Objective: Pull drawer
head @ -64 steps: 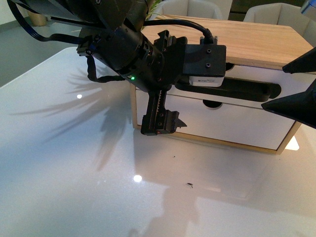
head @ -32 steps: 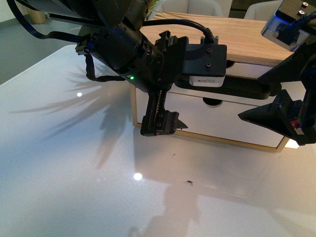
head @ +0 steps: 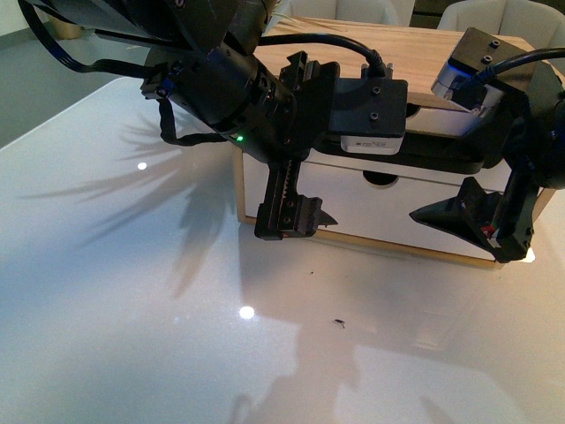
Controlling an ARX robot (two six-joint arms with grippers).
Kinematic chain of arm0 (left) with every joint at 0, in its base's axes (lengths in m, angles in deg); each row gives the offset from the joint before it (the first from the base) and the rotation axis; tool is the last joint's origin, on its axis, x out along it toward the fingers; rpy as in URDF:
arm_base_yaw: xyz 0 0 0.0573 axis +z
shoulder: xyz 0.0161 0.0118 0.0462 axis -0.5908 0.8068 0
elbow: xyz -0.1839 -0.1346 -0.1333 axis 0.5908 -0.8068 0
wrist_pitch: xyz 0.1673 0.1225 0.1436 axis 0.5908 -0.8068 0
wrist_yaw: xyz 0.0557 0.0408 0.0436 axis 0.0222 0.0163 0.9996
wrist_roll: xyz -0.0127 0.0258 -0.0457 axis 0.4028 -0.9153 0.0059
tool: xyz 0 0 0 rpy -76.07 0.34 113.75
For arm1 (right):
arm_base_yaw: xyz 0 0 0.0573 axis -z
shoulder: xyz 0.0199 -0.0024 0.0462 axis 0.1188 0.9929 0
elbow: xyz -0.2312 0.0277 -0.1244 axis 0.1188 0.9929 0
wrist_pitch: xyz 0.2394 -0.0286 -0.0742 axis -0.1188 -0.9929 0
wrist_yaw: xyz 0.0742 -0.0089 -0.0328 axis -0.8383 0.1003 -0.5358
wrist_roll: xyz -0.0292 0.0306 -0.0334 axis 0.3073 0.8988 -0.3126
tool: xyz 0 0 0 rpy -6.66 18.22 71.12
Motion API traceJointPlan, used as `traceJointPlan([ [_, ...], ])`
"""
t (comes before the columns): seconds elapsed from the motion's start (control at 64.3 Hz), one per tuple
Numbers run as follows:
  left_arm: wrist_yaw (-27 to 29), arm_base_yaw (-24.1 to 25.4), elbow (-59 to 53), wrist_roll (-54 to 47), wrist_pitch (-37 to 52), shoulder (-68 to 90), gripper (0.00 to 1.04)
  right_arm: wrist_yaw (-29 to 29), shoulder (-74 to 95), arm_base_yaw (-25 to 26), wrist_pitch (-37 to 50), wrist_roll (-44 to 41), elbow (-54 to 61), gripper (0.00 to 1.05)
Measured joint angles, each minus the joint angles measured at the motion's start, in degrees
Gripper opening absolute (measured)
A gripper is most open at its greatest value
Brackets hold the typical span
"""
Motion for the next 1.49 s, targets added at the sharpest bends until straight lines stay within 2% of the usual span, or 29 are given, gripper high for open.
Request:
traceJointPlan([
  [0.233, 0.02, -0.11, 0.02, -0.44, -0.76, 0.13, 0.97, 0.04, 1.05, -0.61, -1.14, -1.77, -0.31, 0.96],
  [0.699, 2.40, -0.76, 0.81, -7.69, -11.26, -1.03, 0.97, -3.63, 0.02, -0.50, -11.21, -6.43, -1.84, 0.96],
  [1.026, 2.14, -0.94, -5.05, -10.25, -15.17, -6.03, 0.97, -5.64, -4.87, -1.33, -16.52, -8.37, 1.86, 0.96],
  [1.337, 1.05, -0.92, -14.23, -12.52, -15.10, -12.63, 0.98, -6.03, -11.50, -4.02, -17.73, -8.22, 8.46, 0.96],
  [1.492, -0.63, -0.92, -19.04, -11.69, -10.14, -15.34, 0.98, -6.25, -14.38, -4.87, -14.45, -5.27, 11.87, 0.96],
])
